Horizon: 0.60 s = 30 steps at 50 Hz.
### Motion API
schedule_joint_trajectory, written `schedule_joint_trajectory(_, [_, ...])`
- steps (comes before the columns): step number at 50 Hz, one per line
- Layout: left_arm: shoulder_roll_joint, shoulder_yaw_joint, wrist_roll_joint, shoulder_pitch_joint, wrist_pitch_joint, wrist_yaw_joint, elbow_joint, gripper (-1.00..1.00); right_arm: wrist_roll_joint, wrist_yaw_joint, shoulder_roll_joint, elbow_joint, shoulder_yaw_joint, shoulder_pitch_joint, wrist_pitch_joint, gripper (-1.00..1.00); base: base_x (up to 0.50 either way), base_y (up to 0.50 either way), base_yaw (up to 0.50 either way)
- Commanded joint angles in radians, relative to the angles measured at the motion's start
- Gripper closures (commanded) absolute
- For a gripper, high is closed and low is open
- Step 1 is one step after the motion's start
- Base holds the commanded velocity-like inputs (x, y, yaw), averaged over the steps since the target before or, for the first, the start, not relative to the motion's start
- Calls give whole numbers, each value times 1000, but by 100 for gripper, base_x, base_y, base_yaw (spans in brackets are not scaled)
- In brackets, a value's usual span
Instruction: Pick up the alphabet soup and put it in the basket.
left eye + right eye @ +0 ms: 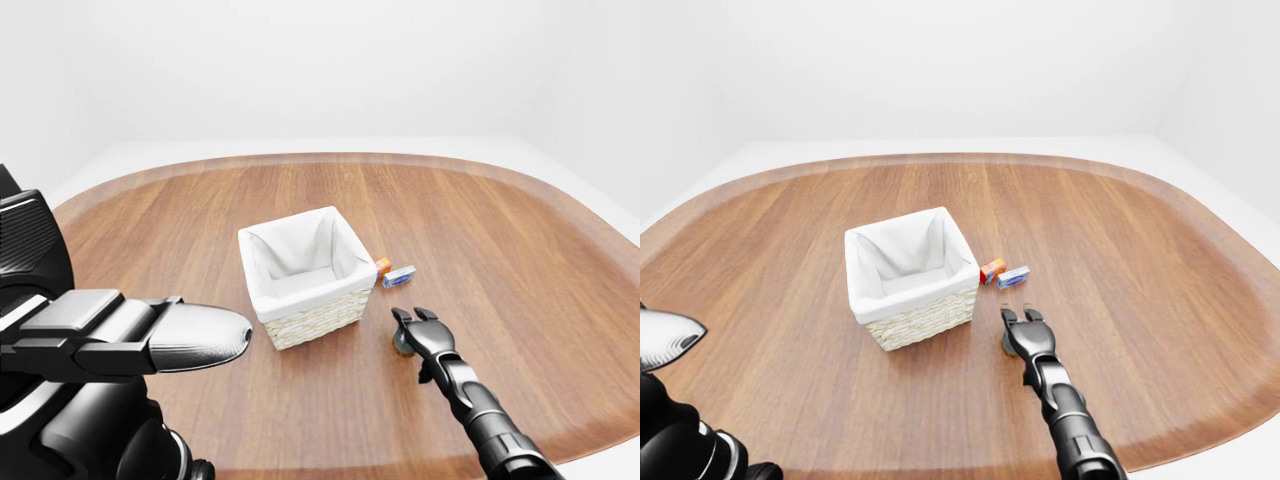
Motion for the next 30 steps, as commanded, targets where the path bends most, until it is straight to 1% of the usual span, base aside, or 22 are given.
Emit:
schedule_joint_trajectory(1, [-3,-3,3,5,0,-3,2,-100,-37,26,-10,25,5,14,0,100,0,0,0])
schedule_joint_trajectory(5, [-7,5,-7,-4,0,-2,-1,-100,-40,36,-11,10,2,15,1,97,0,0,0])
schedule_joint_trajectory(7, [-5,9,-16,-16,0,7,-5,-100,-42,38,-10,7,1,17,2,98,0,0,0])
schedule_joint_trajectory(12, [-1,4,-20,-7,0,9,1,-100,-46,30,-8,23,2,14,0,99,0,0,0])
schedule_joint_trajectory(13, [-4,11,-30,-18,0,15,-8,-100,-47,33,-5,12,6,24,0,100,0,0,0])
schedule_joint_trajectory(18, [1,5,-35,-13,0,17,2,-100,-55,34,0,14,10,23,0,100,0,0,0])
schedule_joint_trajectory(19, [1,5,-39,-24,0,23,-5,-100,-57,35,-2,17,12,20,0,100,0,0,0])
schedule_joint_trajectory(22, [3,3,-45,-28,0,29,-2,-100,-59,61,-5,-22,7,32,0,100,0,0,0])
schedule_joint_trajectory(26, [8,0,-45,-24,0,30,0,-100,-66,42,-10,-7,2,21,0,100,0,0,0])
schedule_joint_trajectory(30, [8,0,-44,-24,0,30,6,-100,-63,61,-16,-32,-1,33,0,100,0,0,0])
